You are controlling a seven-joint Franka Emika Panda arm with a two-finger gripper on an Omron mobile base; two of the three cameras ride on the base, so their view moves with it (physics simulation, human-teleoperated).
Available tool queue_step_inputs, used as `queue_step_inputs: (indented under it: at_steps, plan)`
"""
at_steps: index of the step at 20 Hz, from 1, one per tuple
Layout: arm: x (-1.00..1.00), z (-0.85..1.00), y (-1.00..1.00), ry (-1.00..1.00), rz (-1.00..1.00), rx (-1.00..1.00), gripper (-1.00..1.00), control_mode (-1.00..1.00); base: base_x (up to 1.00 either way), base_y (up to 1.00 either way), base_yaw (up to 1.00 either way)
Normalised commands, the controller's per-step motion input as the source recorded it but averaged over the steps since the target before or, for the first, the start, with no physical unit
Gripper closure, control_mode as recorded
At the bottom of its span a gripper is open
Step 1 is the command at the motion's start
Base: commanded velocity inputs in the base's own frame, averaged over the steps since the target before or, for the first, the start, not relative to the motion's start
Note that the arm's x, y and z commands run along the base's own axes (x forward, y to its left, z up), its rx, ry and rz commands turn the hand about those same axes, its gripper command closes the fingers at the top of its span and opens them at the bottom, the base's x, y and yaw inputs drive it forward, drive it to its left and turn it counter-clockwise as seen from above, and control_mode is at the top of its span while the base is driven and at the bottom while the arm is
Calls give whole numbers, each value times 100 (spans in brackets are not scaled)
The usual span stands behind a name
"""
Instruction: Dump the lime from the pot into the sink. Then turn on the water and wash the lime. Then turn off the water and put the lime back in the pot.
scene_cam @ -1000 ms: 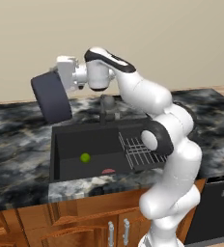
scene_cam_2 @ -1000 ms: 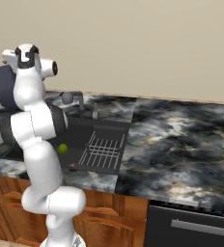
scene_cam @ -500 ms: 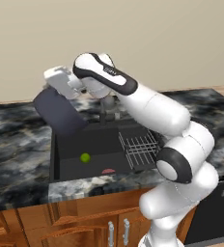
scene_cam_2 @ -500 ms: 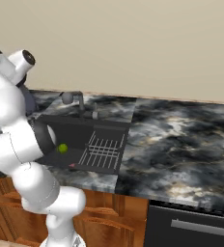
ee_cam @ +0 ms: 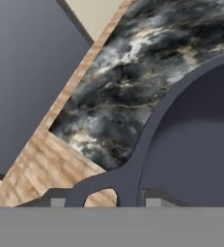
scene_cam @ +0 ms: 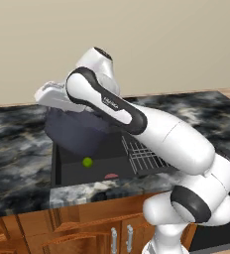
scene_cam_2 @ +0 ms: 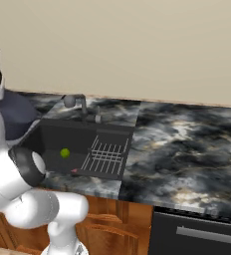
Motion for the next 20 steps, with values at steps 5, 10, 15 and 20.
queue_step_inputs:
  at_steps: [5,10,15,20]
  plan:
    - [-49,-6,-43,0,-13,-34,100,-100,0,0,0]
    - [-17,-13,-62,0,-15,-32,100,-100,0,0,0]
    - [-2,-23,-80,0,-16,-25,100,-100,0,0,0]
    - [-1,-29,-89,0,-17,-20,100,-100,0,0,0]
